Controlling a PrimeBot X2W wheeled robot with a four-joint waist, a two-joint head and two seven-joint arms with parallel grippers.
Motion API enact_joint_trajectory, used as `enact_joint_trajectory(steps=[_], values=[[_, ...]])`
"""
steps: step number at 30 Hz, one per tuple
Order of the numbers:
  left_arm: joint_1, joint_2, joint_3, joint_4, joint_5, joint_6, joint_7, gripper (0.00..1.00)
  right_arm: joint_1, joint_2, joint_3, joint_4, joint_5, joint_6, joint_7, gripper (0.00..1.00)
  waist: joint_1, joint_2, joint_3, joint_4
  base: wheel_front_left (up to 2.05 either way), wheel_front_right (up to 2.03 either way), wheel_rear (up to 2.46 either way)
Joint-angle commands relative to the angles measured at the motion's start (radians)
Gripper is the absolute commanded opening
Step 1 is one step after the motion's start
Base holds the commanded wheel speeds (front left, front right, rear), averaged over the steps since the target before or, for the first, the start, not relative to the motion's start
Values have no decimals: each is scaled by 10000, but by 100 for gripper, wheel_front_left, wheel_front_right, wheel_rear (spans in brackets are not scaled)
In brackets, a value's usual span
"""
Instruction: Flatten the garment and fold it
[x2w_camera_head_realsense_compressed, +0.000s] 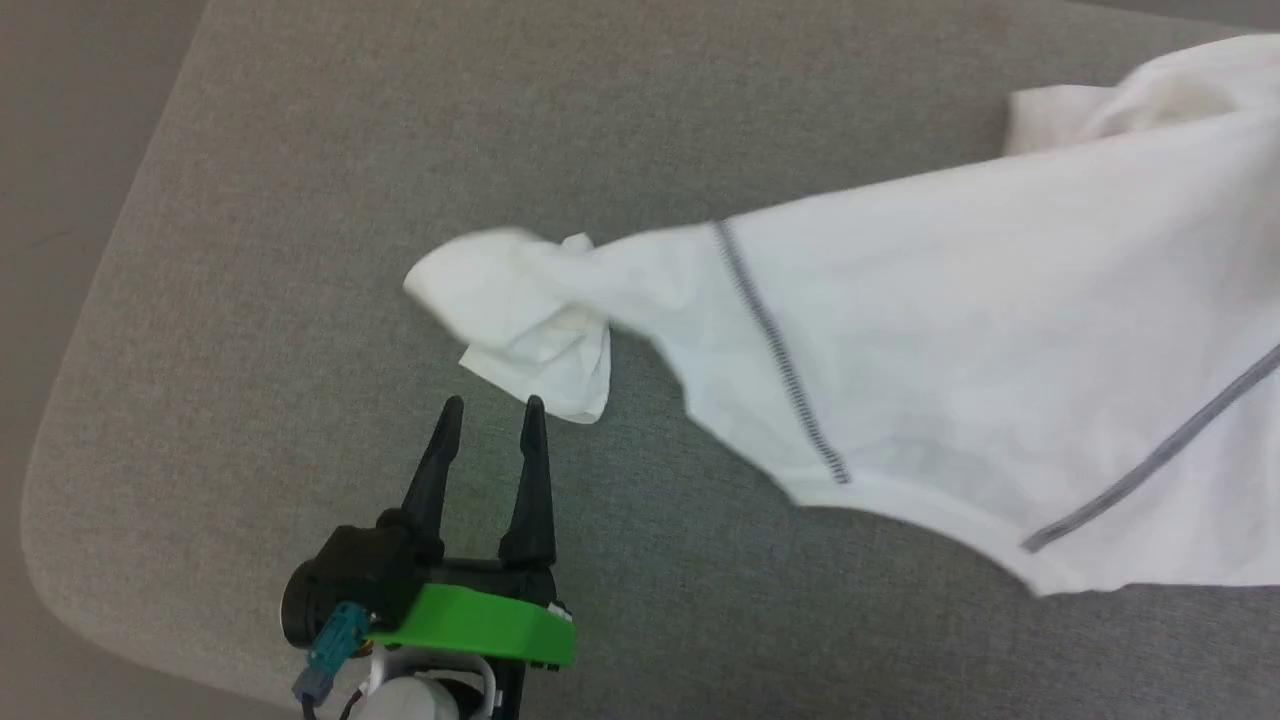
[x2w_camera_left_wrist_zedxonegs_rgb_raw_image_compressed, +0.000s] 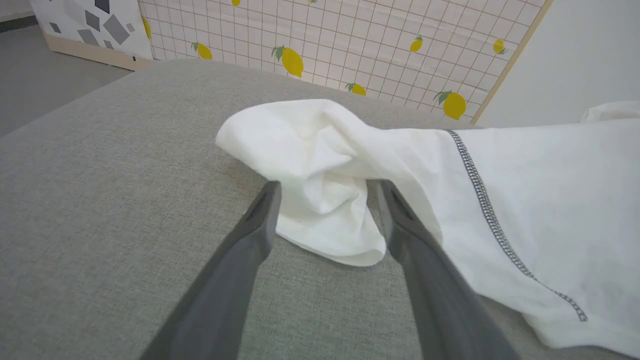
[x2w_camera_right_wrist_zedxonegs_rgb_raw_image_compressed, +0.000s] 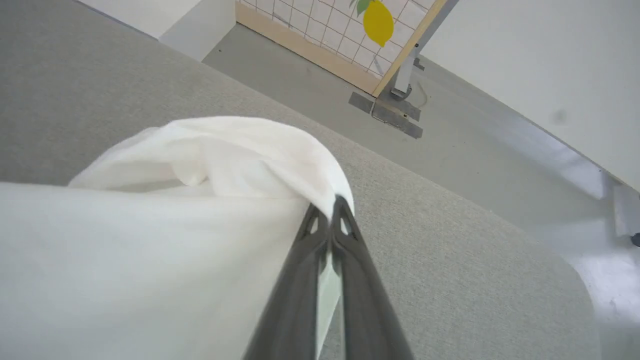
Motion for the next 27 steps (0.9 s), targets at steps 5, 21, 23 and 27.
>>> enact_joint_trajectory(steps=[5,21,23,27], values=[[-377,-30,-188,83,-176,55,-38,100,-384,-789,-91,740,-730,-15,-947,0,0,-1,826,667,0,0,0],[-662,-30,-301,440,-41,-4,-38,100,-814,-255,11,2788,-1136,-15,-2477,100,0,-1,342,166,0,0,0],[-548,-30,-190,509,48,-47,-38,100,-756,-26,-107,2837,-983,-15,-2503,100,0,-1,-81,-48,0,0,0],[-232,-30,49,585,229,-165,-38,100,-410,419,-337,2492,-617,-15,-2710,100,0,-1,-830,-446,0,0,0]])
